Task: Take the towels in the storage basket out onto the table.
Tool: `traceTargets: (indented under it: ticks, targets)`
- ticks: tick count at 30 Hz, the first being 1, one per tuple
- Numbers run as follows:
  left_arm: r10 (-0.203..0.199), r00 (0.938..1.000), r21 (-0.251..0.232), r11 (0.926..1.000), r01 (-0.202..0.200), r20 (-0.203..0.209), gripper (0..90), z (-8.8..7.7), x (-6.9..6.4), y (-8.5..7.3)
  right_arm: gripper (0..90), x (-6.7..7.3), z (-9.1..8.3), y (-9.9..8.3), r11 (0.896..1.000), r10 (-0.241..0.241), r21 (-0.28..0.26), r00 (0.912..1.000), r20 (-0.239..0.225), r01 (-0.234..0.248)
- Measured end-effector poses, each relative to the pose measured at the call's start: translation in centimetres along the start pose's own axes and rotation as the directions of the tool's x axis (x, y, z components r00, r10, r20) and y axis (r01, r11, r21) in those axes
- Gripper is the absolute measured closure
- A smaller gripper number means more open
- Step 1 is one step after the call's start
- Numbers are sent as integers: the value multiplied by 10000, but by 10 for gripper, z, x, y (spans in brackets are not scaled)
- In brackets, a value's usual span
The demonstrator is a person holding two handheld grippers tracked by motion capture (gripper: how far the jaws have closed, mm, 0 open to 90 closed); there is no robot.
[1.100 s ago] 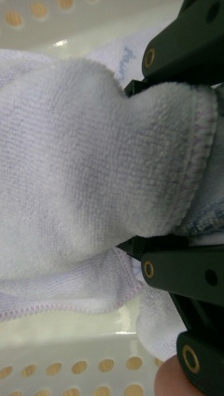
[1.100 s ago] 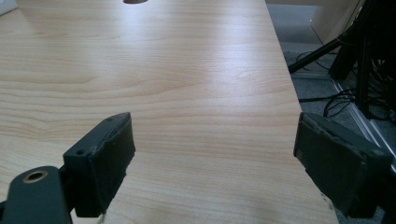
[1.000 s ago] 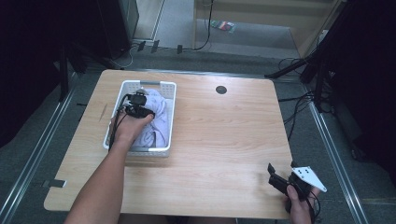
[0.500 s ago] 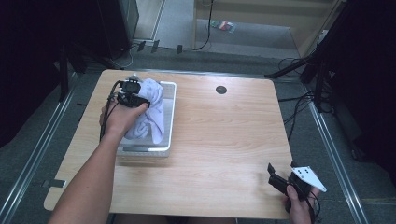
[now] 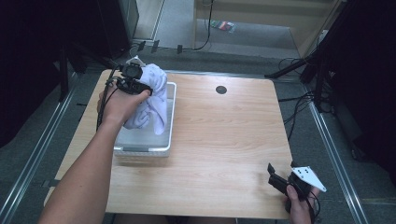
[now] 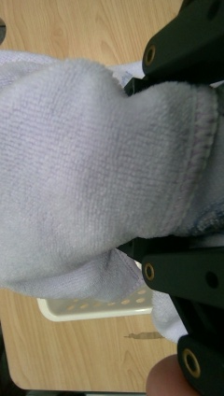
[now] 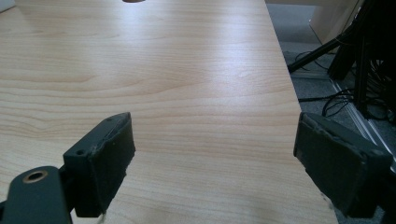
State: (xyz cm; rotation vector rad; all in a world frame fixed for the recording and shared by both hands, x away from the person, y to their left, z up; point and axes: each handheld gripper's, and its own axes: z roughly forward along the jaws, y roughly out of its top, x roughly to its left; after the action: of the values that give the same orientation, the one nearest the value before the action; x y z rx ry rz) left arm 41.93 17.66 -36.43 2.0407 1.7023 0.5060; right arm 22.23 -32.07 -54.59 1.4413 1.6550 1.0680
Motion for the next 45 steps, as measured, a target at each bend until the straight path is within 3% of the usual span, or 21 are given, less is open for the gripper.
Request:
traceTargets:
  ticks: [9,23,32,45]
  targets:
    - [191,9996,-120,9998,-189,184,491,-9,-26,12,126,0,0,0,10000,-4,15,10000,6,4]
    - [609,9967,-64,9981,-606,532,491,-3,-85,28,126,-1,0,0,10000,74,20,10000,-16,-74]
    - [828,9918,-28,9966,-829,977,489,9,-121,34,126,-1,-1,0,9999,161,-1,9998,-66,-161]
    - [508,9875,250,9982,-551,1490,480,35,-161,35,126,-2,-1,0,9997,230,-20,9997,-111,-231]
